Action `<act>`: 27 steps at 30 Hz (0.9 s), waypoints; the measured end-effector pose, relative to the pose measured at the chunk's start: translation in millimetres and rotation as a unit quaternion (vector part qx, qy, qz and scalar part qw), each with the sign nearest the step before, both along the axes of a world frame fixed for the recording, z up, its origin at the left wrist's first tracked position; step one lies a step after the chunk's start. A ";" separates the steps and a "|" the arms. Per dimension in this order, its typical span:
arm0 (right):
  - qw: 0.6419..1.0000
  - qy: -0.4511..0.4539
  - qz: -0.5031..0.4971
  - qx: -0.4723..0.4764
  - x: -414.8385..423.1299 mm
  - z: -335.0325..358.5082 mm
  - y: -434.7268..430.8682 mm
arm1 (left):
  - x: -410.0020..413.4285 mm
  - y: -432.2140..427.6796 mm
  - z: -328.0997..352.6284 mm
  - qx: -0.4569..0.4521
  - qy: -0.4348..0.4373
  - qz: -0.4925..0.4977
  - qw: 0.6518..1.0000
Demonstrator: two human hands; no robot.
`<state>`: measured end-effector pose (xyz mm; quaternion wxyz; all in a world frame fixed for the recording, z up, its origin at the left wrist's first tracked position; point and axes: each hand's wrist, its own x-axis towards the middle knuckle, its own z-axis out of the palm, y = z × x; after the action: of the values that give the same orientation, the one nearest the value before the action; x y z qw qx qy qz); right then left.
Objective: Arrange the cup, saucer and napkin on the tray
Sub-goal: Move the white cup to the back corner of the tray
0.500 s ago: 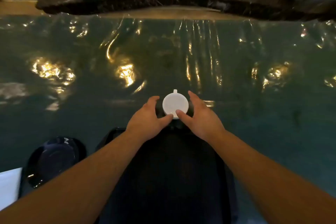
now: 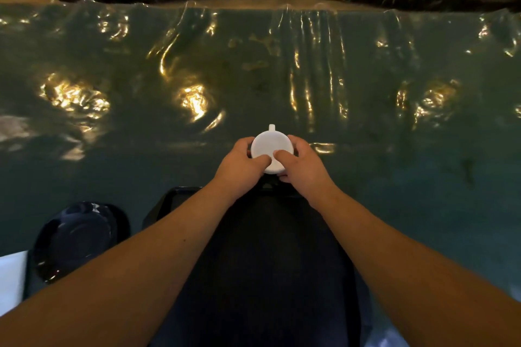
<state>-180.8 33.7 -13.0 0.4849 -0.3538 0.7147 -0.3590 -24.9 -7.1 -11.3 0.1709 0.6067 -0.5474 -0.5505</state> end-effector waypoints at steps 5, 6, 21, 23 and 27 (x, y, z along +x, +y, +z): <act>0.998 0.045 -0.009 -0.048 3.1 17.6 34.9 | 1.8 34.1 20.7 -0.032 -0.007 0.001 0.999; 0.997 0.058 -0.007 -0.053 5.7 19.6 47.2 | 3.7 45.9 22.5 -0.033 -0.011 -0.001 0.999; 0.965 0.223 0.141 -0.008 14.2 -1.1 155.3 | 27.4 137.5 -5.9 0.037 0.010 -0.026 0.999; 0.943 0.286 0.162 -0.047 16.2 -0.7 158.3 | 30.4 138.6 -10.8 0.039 0.038 -0.002 0.998; 0.884 0.393 0.218 -0.128 22.1 0.5 157.5 | 30.7 141.0 -16.3 0.038 0.061 0.026 0.997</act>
<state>-158.6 191.2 -12.4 0.1804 -0.6720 0.6993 -0.1638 5.8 133.9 -27.6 0.1950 0.5917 -0.4987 -0.6026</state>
